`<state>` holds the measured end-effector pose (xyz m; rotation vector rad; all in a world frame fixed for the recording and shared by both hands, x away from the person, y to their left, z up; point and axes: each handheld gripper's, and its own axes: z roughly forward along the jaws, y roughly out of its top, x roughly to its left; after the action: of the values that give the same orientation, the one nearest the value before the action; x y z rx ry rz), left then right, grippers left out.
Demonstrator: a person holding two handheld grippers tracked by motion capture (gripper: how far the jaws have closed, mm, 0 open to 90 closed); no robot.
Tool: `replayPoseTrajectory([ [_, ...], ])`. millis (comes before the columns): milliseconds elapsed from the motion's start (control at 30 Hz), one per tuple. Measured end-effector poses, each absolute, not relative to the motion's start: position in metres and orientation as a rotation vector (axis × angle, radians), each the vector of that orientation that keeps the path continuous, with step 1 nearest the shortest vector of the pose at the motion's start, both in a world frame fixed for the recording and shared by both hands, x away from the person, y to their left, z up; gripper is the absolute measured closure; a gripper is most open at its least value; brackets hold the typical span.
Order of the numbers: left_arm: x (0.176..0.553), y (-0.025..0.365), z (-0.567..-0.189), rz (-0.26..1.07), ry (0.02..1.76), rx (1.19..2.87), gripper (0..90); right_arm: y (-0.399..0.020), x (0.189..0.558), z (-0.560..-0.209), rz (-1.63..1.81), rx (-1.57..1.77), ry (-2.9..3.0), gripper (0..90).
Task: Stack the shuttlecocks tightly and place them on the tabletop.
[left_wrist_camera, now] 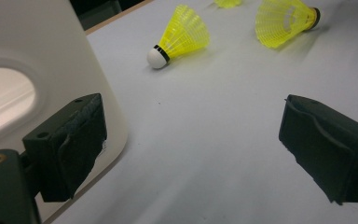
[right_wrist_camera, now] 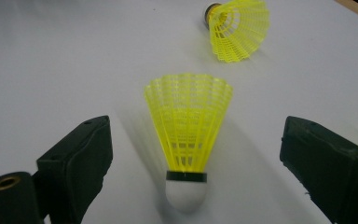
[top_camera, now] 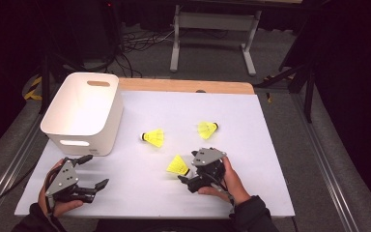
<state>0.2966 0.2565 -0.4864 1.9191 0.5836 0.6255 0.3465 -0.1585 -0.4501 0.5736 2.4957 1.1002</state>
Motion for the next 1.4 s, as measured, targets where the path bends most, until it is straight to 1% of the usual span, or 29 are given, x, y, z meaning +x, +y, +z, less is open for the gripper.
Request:
replayPoseTrajectory([
  [67, 0.295, 0.261, -0.487, 0.618, 0.593, 1.916, 8.2, -0.150, 0.352, -0.452, 1.072, 0.569, 2.525, 7.9],
  [200, 0.295, 0.262, -0.487, 0.616, 0.590, 1.916, 8.1, -0.135, 0.366, -0.461, 1.019, 0.576, 2.589, 7.0],
  [367, 0.297, 0.261, -0.489, 0.603, 0.580, 1.930, 7.9, -0.120, 0.380, -0.470, 0.953, 0.603, 2.636, 7.6],
  [500, 0.298, 0.260, -0.490, 0.593, 0.576, 1.935, 7.9, -0.115, 0.387, -0.473, 0.954, 0.637, 2.653, 13.1],
  [567, 0.298, 0.260, -0.490, 0.590, 0.574, 1.939, 7.9, -0.112, 0.388, -0.475, 0.951, 0.642, 2.666, 14.2],
  [667, 0.300, 0.260, -0.491, 0.575, 0.577, 1.954, 7.9, -0.108, 0.389, -0.478, 0.926, 0.640, 2.695, 19.3],
  [733, 0.300, 0.259, -0.492, 0.565, 0.579, 1.960, 7.9, -0.107, 0.388, -0.479, 0.911, 0.618, 2.717, 25.1],
  [800, 0.301, 0.258, -0.492, 0.567, 0.574, 1.969, 7.9, -0.106, 0.388, -0.478, 0.923, 0.607, 2.709, 27.7],
  [833, 0.301, 0.258, -0.492, 0.563, 0.572, 1.973, 7.9, -0.106, 0.387, -0.477, 0.930, 0.605, 2.704, 31.0],
  [967, 0.302, 0.257, -0.493, 0.561, 0.574, 1.985, 8.1, -0.106, 0.385, -0.472, 0.958, 0.580, 2.688, 37.7],
  [1233, 0.303, 0.256, -0.493, 0.534, 0.573, 1.995, 8.8, -0.102, 0.381, -0.455, 1.158, 0.576, 2.629, 37.3],
  [1300, 0.303, 0.256, -0.494, 0.536, 0.570, 1.998, 8.8, -0.099, 0.380, -0.452, 1.178, 0.569, 2.605, 35.3],
  [1367, 0.303, 0.256, -0.493, 0.530, 0.571, 1.996, 9.1, -0.097, 0.379, -0.451, 1.196, 0.558, 2.602, 38.0],
  [1400, 0.303, 0.256, -0.493, 0.532, 0.572, 1.998, 9.1, -0.096, 0.378, -0.451, 1.192, 0.552, 2.603, 38.0],
])
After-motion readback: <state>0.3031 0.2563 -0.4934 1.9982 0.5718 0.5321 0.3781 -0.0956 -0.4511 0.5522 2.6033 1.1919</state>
